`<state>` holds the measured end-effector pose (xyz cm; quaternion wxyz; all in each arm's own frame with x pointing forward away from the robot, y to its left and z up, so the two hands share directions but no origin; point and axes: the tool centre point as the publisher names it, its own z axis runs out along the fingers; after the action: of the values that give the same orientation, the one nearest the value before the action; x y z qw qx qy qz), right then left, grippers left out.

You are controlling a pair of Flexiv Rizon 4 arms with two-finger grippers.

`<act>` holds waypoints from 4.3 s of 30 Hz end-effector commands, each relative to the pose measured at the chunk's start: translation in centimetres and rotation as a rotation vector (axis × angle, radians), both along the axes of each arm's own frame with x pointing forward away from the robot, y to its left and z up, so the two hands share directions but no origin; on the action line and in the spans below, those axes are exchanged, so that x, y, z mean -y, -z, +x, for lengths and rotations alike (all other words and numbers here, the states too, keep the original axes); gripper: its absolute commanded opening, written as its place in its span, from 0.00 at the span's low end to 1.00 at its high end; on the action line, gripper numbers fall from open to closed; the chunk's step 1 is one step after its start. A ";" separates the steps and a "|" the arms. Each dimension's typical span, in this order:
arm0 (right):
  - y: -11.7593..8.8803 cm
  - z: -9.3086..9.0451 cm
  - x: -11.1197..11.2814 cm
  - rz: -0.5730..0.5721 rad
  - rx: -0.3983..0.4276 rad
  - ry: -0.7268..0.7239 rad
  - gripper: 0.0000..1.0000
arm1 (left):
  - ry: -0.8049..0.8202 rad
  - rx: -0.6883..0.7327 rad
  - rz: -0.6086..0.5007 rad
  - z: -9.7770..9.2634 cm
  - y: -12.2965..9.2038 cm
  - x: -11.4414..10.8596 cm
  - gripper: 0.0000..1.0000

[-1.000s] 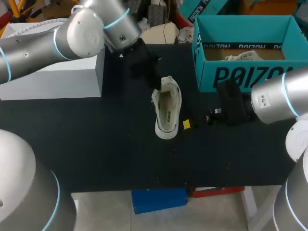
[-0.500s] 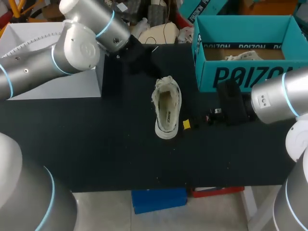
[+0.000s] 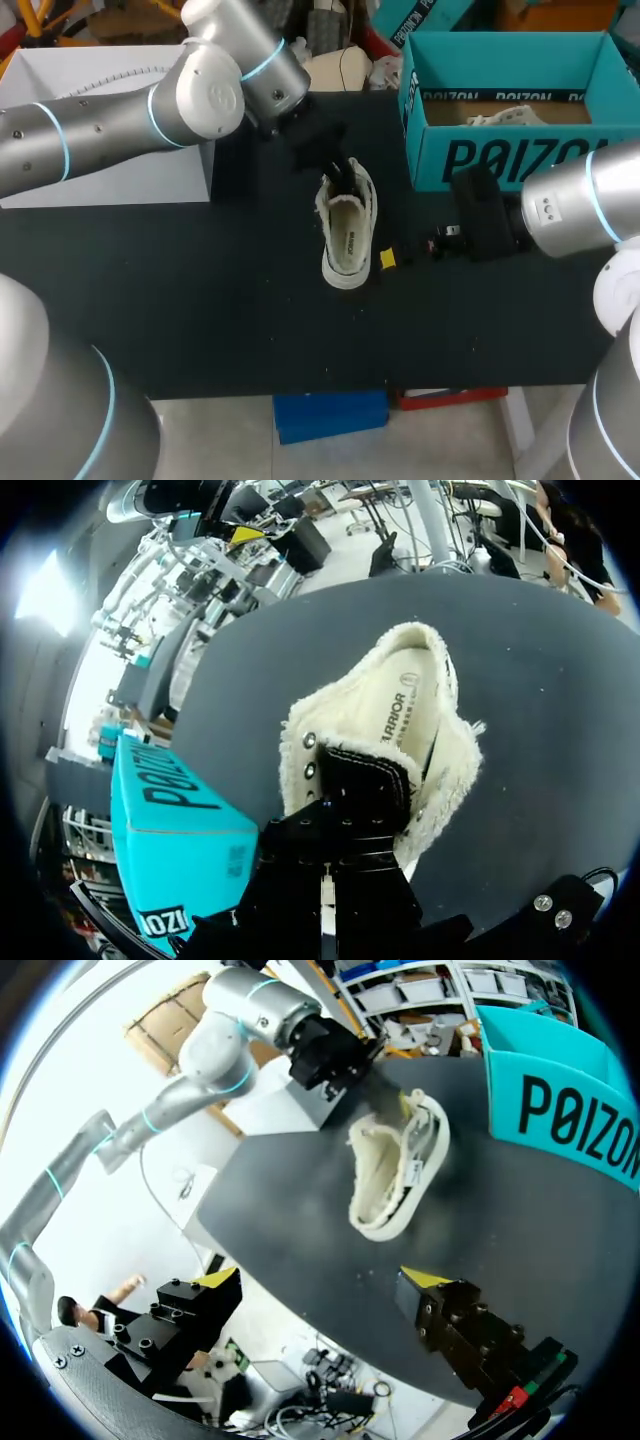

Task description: Take the shoe out of the shoebox, open the shoe tongue, remove and reinsert the insole, then place the shoe into the shoebox

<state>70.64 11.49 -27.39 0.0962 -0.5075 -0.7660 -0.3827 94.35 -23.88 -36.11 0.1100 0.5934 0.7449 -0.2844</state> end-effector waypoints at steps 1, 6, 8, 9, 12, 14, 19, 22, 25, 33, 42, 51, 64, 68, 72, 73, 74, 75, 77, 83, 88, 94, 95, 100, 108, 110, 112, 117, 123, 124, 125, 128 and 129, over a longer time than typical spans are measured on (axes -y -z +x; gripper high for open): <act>0.0 0.0 -0.2 -0.003 0.000 0.002 1.00 | 0.006 -0.022 0.003 -0.8 1.1 -0.6 0.00; 0.0 0.0 -0.2 -0.003 0.000 0.002 1.00 | 0.013 -0.043 0.020 -1.4 2.4 -0.5 0.00; 0.0 0.0 -0.2 -0.003 0.000 0.002 1.00 | 0.019 -0.042 0.028 -1.4 2.7 -0.4 0.00; 0.0 0.0 -0.2 -0.003 0.000 0.002 1.00 | 0.025 -0.036 0.042 -1.3 2.8 -0.3 0.00; 0.0 0.0 -0.2 -0.003 0.000 0.002 1.00 | 0.036 -0.030 0.061 -1.4 3.1 -0.2 0.00; 0.0 0.0 -0.2 -0.003 0.000 0.002 1.00 | 0.048 -0.016 0.083 -1.4 3.0 -0.2 0.00; 0.0 0.0 -0.2 -0.003 0.000 0.002 1.00 | 0.059 0.029 0.098 -0.8 1.4 -1.0 0.00; 0.0 0.0 -0.2 -0.003 0.000 0.002 1.00 | 0.083 0.049 0.137 -0.7 0.7 -1.4 0.00; 0.0 0.0 -0.2 -0.003 0.000 0.002 1.00 | 0.107 0.034 0.233 -0.7 0.5 -1.9 0.00; 0.0 0.0 -0.2 -0.003 0.000 0.002 1.00 | 0.184 0.041 0.377 -1.3 0.9 -2.6 0.00; 0.0 0.0 -0.2 -0.003 0.000 0.002 1.00 | 0.207 0.065 0.376 -1.4 2.2 -1.9 0.00; 0.0 0.0 -0.2 -0.003 0.000 0.002 1.00 | 0.248 0.044 0.396 -2.1 4.3 -0.9 0.00; 0.0 0.0 -0.2 -0.003 0.000 0.002 1.00 | 0.228 -0.021 0.314 -2.2 -0.3 -2.6 0.00; 0.0 0.0 -0.2 -0.003 0.000 0.002 1.00 | 0.194 -0.053 0.275 -2.6 -2.3 -3.3 0.00; 0.0 0.0 -0.2 -0.003 0.000 0.002 1.00 | 0.167 -0.034 0.274 -2.5 -3.3 -4.3 0.00; 0.0 0.0 -0.2 -0.003 0.000 0.002 1.00 | 0.151 -0.040 0.271 -2.7 -3.5 -4.5 0.00; 0.0 0.0 -0.2 -0.003 0.000 0.002 1.00 | 0.141 -0.037 0.276 -2.9 -3.6 -4.7 0.00; 0.0 0.0 -0.2 -0.003 0.000 0.002 1.00 | 0.129 -0.034 0.283 -2.9 -3.6 -5.0 0.00; 0.0 0.0 -0.2 -0.003 0.000 0.002 1.00 | 0.114 -0.052 0.277 -3.2 -3.6 -5.3 0.00; 0.0 0.0 -0.2 -0.003 0.000 0.002 1.00 | 0.014 -0.091 0.313 -3.8 -3.6 -6.3 0.37; 0.0 0.0 -0.2 -0.003 0.000 0.002 1.00 | 0.000 -0.110 0.333 -4.2 -3.5 -6.6 1.00; 0.0 0.0 -0.2 -0.003 0.000 0.002 1.00 | 0.000 -0.110 0.333 -4.2 -3.5 -6.6 1.00; 0.0 0.0 -0.2 -0.003 0.000 0.002 1.00 | 0.000 -0.110 0.333 -4.2 -3.5 -6.6 1.00; 0.0 0.0 -0.2 -0.003 0.000 0.002 1.00 | -0.019 -0.197 0.292 -5.0 -3.5 -6.5 1.00; 0.0 0.0 -0.2 -0.003 0.000 0.002 1.00 | -0.310 -0.448 0.067 -7.8 -5.2 -8.1 1.00; 0.0 0.0 -0.2 -0.003 0.000 0.002 1.00 | -0.416 -0.453 0.008 -8.5 -6.0 -9.2 1.00; 0.0 0.0 -0.2 -0.003 0.000 0.002 1.00 | -0.527 -0.419 -0.020 -8.9 -6.6 -10.4 1.00; 0.0 0.0 -0.2 -0.003 0.000 0.002 1.00 | -0.757 -0.411 -0.111 -9.9 -8.1 -13.4 1.00; 0.0 0.0 -0.2 -0.003 0.000 0.002 1.00 | -0.961 -0.390 -0.176 -11.8 -8.8 -17.3 1.00; 0.0 0.0 -0.2 -0.003 0.000 0.002 1.00 | -0.988 -0.389 -0.165 -12.1 -8.8 -17.9 1.00; 0.0 0.0 -0.2 -0.003 0.000 0.002 1.00 | -1.007 -0.392 -0.164 -12.3 -8.7 -18.6 1.00; 0.0 0.0 -0.2 -0.003 0.000 0.002 1.00 | -1.073 -0.401 -0.175 -13.0 -8.6 -20.6 1.00; 0.0 0.0 -0.2 -0.003 0.000 0.002 1.00 | -1.086 -0.412 -0.179 -13.1 -8.5 -21.0 1.00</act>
<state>70.64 11.49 -27.38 0.0961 -0.5075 -0.7660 -0.3827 84.88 -5.88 -27.53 -0.0486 0.2627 0.9071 -0.3252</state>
